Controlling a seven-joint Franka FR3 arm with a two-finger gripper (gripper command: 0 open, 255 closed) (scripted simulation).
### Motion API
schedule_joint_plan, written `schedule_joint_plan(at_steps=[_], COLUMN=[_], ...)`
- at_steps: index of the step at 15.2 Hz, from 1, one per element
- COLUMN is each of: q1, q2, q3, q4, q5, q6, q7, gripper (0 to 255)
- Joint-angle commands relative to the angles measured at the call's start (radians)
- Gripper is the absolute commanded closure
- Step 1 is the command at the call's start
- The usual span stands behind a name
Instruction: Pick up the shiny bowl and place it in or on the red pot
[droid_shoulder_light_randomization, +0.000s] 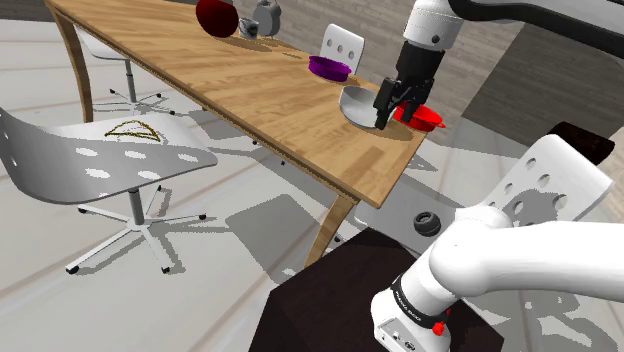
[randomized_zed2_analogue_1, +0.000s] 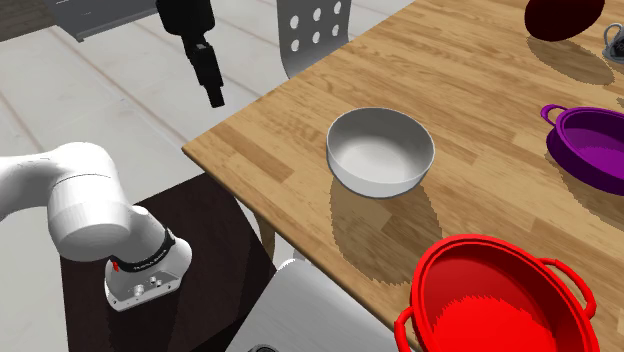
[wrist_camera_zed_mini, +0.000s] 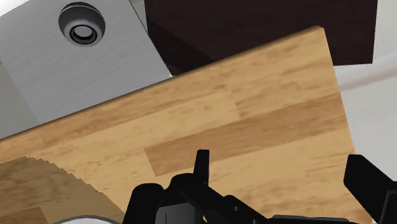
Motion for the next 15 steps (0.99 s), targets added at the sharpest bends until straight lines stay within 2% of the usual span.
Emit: schedule_joint_plan(at_steps=[1,8,15], q1=[0.0,-0.043,-0.077], q2=[0.0,0.243,0.492], q3=[0.0,-0.047,-0.089], q4=[0.0,0.134,0.327], q5=[0.0,-0.059,-0.096], q6=[0.0,0.117,0.185], q7=[0.0,-0.028,-0.052], gripper=[0,0,0])
